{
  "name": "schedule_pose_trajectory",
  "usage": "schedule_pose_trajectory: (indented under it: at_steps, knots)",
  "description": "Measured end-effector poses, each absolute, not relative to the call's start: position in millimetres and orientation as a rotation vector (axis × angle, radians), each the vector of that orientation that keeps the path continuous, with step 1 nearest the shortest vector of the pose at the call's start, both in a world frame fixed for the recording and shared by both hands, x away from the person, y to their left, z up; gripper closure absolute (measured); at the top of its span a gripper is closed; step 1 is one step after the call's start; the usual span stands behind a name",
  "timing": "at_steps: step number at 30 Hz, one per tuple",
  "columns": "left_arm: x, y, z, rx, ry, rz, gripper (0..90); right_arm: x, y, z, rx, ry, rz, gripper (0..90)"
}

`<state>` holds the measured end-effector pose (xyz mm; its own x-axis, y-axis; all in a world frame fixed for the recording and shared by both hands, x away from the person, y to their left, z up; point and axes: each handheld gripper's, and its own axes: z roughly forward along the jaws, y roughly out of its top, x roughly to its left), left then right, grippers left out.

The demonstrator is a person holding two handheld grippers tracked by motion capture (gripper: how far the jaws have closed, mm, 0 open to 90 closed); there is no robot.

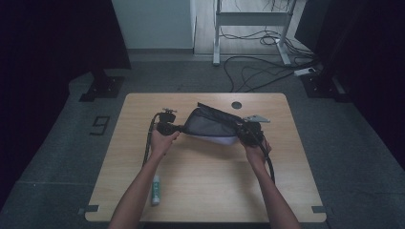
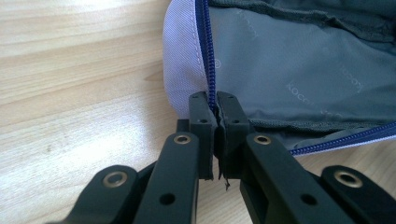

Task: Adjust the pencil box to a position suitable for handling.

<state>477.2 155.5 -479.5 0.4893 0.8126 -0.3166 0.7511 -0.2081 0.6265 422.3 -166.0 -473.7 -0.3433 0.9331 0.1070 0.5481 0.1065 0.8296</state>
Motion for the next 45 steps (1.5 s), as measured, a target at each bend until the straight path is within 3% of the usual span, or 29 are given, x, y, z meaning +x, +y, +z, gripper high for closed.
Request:
schedule_pose_trajectory:
  at_steps: [45]
  knots:
    - [438,180,-461,1.923,1.215,0.132,86.8,394,-157,-455,1.356,1.909,1.274,85.6]
